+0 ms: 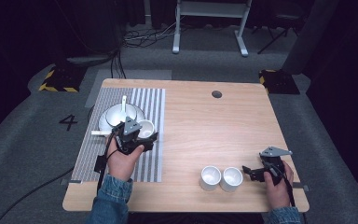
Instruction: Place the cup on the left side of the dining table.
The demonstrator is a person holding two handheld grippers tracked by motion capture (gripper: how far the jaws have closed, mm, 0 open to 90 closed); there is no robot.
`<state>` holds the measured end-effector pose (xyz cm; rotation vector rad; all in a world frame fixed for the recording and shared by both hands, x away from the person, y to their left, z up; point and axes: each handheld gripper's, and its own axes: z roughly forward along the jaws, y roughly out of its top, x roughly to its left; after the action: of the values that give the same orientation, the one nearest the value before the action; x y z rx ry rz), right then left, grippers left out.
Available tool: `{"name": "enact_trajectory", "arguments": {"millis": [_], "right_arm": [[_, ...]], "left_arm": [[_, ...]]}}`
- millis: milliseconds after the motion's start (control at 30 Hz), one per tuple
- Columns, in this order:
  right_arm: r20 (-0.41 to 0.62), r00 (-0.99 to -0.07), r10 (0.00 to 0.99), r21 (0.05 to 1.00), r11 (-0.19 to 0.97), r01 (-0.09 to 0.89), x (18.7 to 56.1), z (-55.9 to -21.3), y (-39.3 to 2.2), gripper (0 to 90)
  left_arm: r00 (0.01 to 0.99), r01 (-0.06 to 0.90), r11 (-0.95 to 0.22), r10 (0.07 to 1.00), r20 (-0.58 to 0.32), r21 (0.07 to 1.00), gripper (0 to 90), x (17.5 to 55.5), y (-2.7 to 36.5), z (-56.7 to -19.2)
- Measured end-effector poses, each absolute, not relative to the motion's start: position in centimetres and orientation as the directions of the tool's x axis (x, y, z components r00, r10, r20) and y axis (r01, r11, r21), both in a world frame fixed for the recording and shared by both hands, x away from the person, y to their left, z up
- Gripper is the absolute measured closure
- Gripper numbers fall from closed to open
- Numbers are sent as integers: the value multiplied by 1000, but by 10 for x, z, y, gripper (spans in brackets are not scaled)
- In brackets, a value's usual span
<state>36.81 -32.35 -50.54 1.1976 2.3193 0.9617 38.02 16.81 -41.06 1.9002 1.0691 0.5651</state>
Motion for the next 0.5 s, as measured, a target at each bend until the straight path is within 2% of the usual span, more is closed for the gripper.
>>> {"name": "enact_trajectory", "arguments": {"millis": [500], "right_arm": [[-6,-577,817,710,410,573,368,-505,-323,2]], "left_arm": [[502,558,-304,864,-23,772,263,400,175,-436]]}}
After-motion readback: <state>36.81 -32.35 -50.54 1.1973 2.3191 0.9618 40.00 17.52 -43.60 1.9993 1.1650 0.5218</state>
